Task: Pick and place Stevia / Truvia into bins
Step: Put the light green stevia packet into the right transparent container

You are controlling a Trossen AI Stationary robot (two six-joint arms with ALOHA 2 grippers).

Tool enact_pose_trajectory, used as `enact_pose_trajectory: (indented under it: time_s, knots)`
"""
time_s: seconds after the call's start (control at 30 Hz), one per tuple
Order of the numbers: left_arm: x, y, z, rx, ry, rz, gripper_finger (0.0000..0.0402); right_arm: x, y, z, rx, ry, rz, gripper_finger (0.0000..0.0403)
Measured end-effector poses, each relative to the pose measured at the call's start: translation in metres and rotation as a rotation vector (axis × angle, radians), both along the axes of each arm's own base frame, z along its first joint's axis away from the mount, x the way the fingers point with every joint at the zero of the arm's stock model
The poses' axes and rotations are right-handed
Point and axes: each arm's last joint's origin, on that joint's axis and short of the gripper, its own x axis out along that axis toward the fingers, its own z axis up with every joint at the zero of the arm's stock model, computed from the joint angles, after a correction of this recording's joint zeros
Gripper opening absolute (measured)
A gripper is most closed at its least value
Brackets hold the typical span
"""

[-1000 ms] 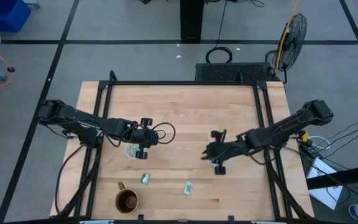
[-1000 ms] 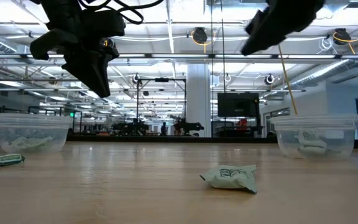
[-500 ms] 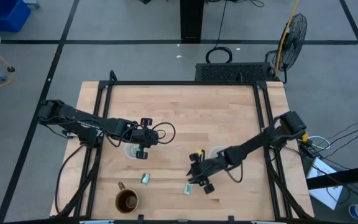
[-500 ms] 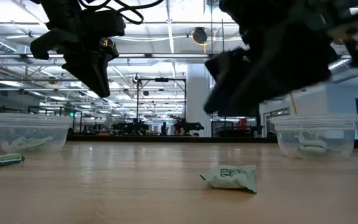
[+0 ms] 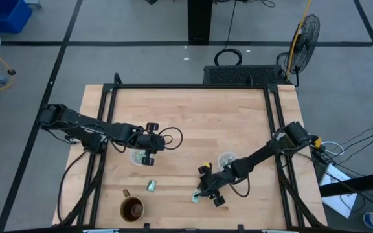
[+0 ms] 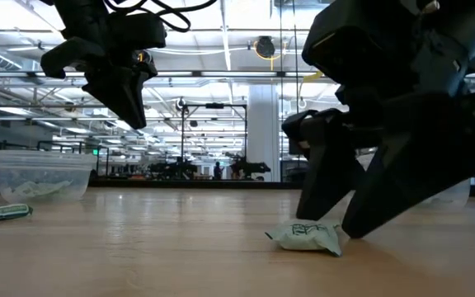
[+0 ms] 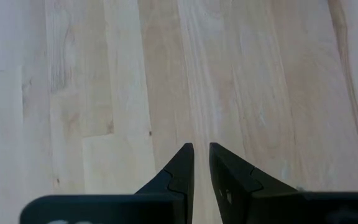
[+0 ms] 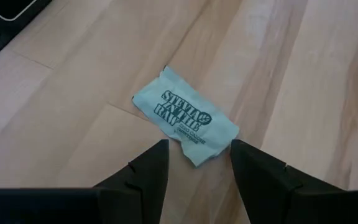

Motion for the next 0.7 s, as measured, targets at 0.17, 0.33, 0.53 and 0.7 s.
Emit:
enact_pose_trajectory:
  time_s: [0.17,0.33,0.53,0.7]
  knots:
    - [0.000,0.000,0.000,0.000,0.000,0.000,0.0056,0.001,-0.002,-0.003,-0.011,0.002,0.003,0.0161]
    - [0.000,0.000,0.000,0.000,0.000,0.000,0.0056,0.005,-0.006,-0.003,0.008,-0.003,-0.026,0.0124]
    - [0.000,0.000,0.000,0.000,0.000,0.000,0.0056,0.006,-0.010,-0.003,0.004,-0.004,-0.035,0.0061]
    - [0.000,0.000,0.000,0.001,0.000,-0.001,0.0056,0.007,-0.010,-0.003,0.006,-0.015,-0.037,0.0007]
